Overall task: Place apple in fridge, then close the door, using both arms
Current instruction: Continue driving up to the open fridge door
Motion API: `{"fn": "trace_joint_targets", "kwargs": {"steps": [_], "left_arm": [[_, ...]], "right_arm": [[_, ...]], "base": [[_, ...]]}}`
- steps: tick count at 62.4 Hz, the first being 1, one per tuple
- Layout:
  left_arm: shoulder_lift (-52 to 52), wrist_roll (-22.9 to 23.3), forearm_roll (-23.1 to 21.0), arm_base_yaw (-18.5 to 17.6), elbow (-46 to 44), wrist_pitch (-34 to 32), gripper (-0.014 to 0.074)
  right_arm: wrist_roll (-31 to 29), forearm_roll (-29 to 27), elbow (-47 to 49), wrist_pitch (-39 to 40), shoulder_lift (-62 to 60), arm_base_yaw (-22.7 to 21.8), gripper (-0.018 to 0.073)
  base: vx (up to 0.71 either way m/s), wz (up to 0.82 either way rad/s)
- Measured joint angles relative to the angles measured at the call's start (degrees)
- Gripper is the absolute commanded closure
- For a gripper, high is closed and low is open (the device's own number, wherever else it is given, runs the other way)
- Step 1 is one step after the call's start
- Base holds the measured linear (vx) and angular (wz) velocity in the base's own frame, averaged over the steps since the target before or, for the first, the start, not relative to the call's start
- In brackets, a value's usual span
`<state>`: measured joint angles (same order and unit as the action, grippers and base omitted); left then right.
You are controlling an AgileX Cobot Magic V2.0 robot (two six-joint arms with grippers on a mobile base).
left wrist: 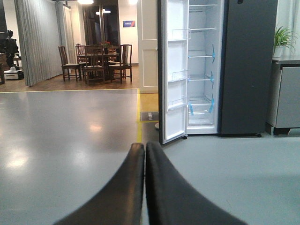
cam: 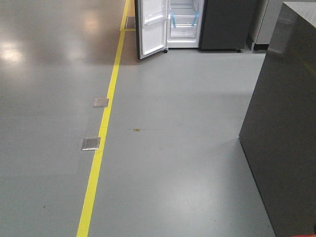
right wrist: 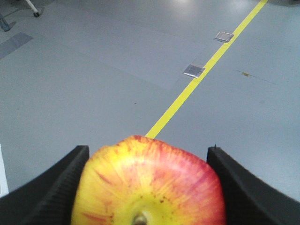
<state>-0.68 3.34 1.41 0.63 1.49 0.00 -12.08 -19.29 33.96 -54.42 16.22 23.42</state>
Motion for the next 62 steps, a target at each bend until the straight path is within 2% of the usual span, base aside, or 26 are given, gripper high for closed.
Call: {"fn": "trace_joint_targets", "kwargs": {"steps": [62], "left_arm": [[0.0, 0.0, 0.0, 0.0, 0.0, 0.0, 0.0603]], "right_arm": [[0.0, 0.0, 0.0, 0.0, 0.0, 0.0, 0.0166]], "base": [[0.26, 0.05]]}}
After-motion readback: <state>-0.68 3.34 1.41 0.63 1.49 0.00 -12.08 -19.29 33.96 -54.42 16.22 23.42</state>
